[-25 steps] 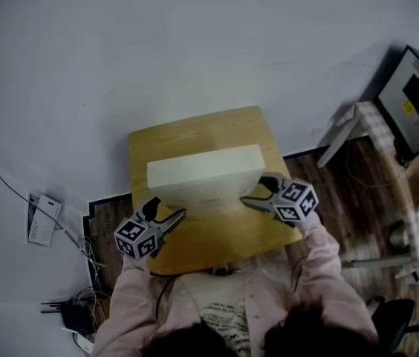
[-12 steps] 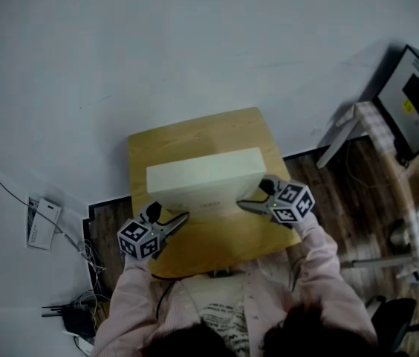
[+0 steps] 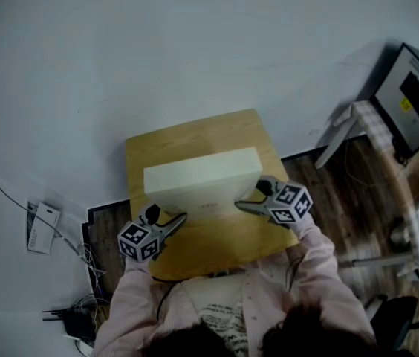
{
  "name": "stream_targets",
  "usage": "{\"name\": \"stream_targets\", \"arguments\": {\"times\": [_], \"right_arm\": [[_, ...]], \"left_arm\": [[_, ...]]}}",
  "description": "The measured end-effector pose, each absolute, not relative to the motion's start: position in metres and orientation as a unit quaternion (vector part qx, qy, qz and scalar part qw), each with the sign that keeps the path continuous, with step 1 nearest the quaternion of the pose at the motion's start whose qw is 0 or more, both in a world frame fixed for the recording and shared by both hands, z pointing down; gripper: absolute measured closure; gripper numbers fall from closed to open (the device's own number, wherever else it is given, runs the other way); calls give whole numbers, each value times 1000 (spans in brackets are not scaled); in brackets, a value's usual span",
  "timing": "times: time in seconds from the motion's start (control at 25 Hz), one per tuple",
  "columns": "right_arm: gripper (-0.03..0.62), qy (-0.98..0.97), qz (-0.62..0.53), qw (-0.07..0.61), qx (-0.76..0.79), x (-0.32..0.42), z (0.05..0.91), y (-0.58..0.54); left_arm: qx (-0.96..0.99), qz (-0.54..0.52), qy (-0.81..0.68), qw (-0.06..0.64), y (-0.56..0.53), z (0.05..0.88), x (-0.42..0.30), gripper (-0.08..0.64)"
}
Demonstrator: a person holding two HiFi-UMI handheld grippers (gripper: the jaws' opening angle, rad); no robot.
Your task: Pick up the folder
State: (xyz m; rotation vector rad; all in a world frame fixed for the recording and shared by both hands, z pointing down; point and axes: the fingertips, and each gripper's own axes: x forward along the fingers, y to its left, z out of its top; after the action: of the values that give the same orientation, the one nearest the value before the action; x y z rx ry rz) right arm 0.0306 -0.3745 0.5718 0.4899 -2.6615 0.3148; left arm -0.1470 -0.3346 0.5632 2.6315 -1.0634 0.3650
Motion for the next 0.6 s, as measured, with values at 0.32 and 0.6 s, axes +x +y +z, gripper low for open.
{"name": "stream_targets", "arguments": {"times": [0.32, 0.6], "right_arm": [[261, -958, 110, 194, 180, 31, 571, -375], [265, -959, 105, 189, 184, 31, 567, -376]], "left_arm": [[907, 126, -376, 140, -335, 563, -146, 227], [905, 129, -380, 143, -334, 563, -147, 230]]}}
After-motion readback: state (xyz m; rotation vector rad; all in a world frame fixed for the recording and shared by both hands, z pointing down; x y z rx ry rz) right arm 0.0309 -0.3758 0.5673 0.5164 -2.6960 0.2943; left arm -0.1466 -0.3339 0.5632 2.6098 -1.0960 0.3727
